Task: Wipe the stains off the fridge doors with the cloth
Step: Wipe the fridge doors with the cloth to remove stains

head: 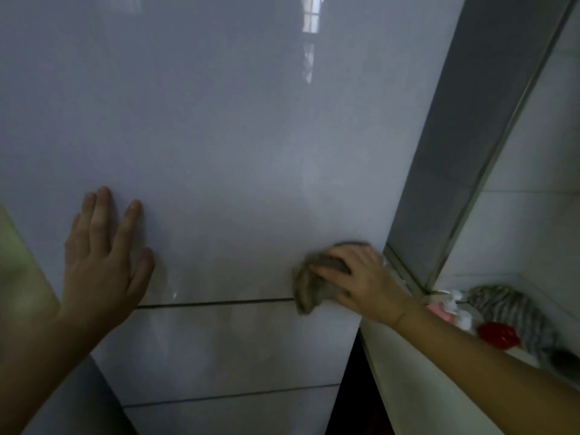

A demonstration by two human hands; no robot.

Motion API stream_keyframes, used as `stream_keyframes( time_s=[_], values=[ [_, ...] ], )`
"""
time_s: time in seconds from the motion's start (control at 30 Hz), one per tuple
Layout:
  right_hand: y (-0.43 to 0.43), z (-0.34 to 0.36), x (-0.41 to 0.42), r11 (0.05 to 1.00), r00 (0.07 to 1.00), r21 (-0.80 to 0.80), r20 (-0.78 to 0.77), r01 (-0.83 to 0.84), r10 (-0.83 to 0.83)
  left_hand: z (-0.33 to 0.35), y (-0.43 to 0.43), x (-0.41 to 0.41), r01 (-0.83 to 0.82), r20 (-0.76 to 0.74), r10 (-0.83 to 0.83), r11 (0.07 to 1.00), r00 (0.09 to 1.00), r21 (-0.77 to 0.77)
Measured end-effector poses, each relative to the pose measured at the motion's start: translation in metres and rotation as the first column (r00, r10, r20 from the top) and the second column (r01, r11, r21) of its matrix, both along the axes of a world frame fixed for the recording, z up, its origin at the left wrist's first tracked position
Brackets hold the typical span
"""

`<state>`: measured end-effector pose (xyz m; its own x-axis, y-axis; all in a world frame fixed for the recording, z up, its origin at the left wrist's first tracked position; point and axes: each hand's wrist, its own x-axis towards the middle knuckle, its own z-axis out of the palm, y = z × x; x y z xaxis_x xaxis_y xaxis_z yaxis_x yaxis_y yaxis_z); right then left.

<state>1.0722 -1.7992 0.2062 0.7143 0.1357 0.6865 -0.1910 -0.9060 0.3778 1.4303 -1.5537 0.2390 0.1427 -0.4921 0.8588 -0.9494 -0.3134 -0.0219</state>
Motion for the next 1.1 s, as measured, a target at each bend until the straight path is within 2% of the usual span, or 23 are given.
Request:
stream_keyframes(
  time_s=[0.1,0.23,0.33,0.4,0.5,0.6,0.67,0.73,0.87,0.97,1.1],
  values=[
    [-0.004,0.096,0.003,1.0,0.986,-0.029,0.168,0.01,-0.005,0.002,0.001,-0.004,-0.001,-0.013,0.002,1.0,1.0,0.005],
    [0.001,0.227,0.007,0.994,0.933,-0.029,0.35,0.101,-0.084,0.004,0.002,-0.006,-0.012,-0.007,0.012,1.0,1.0,0.001],
    [0.006,0.264,0.014,0.991,0.909,-0.013,0.398,0.135,-0.119,0.006,0.004,-0.006,-0.02,-0.006,0.02,1.0,1.0,0.024],
    [0.007,0.253,0.018,0.989,0.897,0.002,0.421,0.148,-0.135,0.005,0.005,-0.007,-0.031,-0.026,0.031,0.999,0.999,0.031],
    [0.008,0.192,0.023,0.992,0.891,0.068,0.436,0.104,-0.124,0.003,0.004,-0.008,-0.042,-0.051,0.044,0.998,0.998,0.043],
    [0.019,0.105,0.025,0.987,0.948,0.151,0.303,0.054,-0.098,0.002,0.006,-0.008,-0.055,-0.045,0.058,0.996,0.997,0.065],
    [0.033,0.052,0.023,0.945,0.966,0.326,0.236,0.023,-0.105,0.003,0.006,-0.008,-0.06,-0.039,0.063,0.994,0.997,0.086],
    [0.05,0.013,0.02,0.842,0.973,0.539,0.19,0.01,-0.133,0.001,0.007,-0.008,-0.057,-0.06,0.064,0.992,0.996,0.113],
    [0.087,-0.015,0.013,0.606,0.97,0.795,0.123,0.03,-0.209,0.015,0.02,-0.02,-0.045,-0.126,0.071,0.979,0.989,0.198],
    [0.118,-0.017,0.001,0.33,0.933,0.944,0.097,0.024,-0.346,0.023,0.035,-0.041,-0.007,-0.247,0.082,0.957,0.965,0.291],
    [0.176,-0.029,-0.029,-0.082,0.882,0.977,0.141,-0.198,-0.45,0.001,0.074,-0.086,0.134,-0.407,0.059,0.893,0.912,0.43]
  ],
)
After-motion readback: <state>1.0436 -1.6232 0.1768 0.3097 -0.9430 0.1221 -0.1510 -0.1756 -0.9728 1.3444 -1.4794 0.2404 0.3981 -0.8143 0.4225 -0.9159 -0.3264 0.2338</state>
